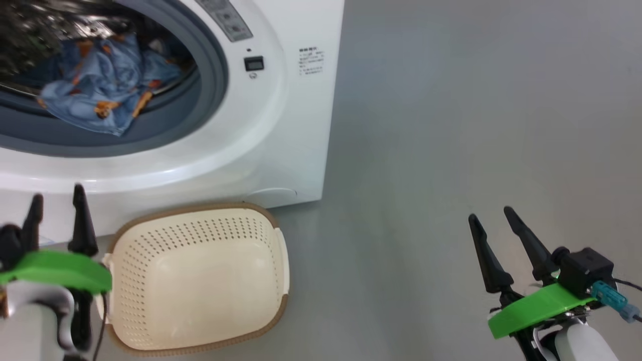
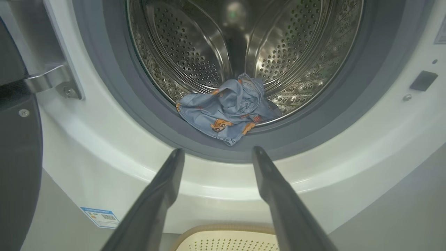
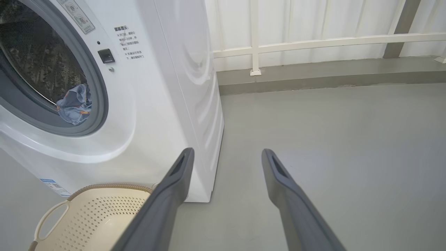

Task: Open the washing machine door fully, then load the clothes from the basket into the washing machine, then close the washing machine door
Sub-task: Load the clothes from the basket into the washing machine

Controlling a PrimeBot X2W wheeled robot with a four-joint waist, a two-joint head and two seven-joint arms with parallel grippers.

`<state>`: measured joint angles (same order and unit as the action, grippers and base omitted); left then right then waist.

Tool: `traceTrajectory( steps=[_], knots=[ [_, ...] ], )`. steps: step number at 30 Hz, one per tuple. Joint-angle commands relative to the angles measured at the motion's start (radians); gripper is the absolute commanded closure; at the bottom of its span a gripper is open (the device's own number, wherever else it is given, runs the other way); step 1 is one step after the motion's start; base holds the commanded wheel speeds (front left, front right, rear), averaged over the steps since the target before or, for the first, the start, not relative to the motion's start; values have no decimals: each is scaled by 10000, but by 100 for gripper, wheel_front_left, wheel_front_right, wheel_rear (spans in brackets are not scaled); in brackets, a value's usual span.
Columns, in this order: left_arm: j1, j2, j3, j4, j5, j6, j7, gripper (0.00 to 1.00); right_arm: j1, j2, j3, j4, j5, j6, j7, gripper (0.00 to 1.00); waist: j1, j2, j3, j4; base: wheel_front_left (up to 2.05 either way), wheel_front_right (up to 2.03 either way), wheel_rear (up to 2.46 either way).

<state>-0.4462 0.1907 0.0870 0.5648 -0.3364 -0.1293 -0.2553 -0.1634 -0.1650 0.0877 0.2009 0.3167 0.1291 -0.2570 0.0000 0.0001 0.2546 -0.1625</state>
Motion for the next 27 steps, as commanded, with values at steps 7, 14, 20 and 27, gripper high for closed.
traceTrajectory(
  steps=[7,14,20,27],
  knots=[
    [1354,14,613,-1184,254,-12,-64,0,521,-354,110,-181,20,16,-48,0,0,-1,-783,499,0,0,0],
    [2379,-235,618,-1881,359,-12,-64,0,913,-524,33,-168,51,16,-48,0,0,-1,-1209,795,0,0,0],
    [3190,-375,729,-2336,492,-13,-64,0,1300,-628,-26,-144,76,16,-48,0,0,-1,-1651,953,0,0,0],
    [3944,-483,817,-2844,472,-13,-64,0,1716,-683,-195,-215,99,16,-48,0,0,-1,-1938,1101,0,0,0]
  ],
)
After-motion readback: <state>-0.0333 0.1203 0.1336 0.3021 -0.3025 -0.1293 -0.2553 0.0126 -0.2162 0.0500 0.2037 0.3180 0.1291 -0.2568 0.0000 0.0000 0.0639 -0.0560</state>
